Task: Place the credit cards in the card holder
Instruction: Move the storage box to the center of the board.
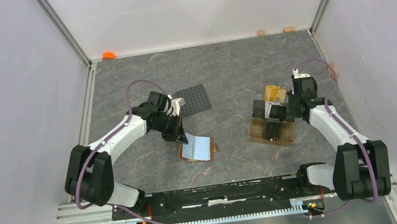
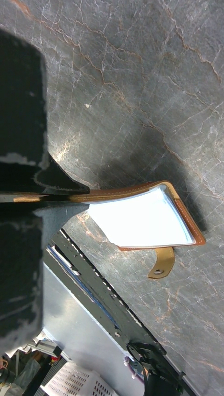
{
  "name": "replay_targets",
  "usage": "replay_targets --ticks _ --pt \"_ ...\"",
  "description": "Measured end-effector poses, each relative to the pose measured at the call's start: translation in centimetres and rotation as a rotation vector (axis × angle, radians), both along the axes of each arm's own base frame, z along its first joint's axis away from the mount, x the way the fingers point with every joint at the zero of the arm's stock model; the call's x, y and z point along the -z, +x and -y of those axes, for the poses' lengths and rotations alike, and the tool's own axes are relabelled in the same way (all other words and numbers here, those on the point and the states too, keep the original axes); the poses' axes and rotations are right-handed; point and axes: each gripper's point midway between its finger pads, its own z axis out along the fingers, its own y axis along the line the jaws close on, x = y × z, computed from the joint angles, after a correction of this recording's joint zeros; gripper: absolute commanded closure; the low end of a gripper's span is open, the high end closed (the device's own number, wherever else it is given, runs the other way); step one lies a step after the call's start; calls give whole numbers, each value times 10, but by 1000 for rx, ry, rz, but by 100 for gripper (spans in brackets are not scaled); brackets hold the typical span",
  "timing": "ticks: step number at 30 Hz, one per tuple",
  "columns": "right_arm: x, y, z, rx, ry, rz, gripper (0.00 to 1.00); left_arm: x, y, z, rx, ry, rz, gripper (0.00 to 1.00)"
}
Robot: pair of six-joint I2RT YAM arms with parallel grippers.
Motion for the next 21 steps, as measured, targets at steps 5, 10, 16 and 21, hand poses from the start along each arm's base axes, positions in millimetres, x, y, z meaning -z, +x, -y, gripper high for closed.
replay_targets --ticks 5,10,16,21 --pt "6 9 -1 -54 -18 -4 100 2 0 0 0 2 -6 98" --pt "6 31 0 -157 -60 21 100 5 -1 0 0 8 -18 98" --pt "5 75 -11 -326 -65 31 100 6 -1 0 1 9 -23 98" --pt "4 114 -25 -501 -68 42 100 11 -2 0 1 16 -40 98"
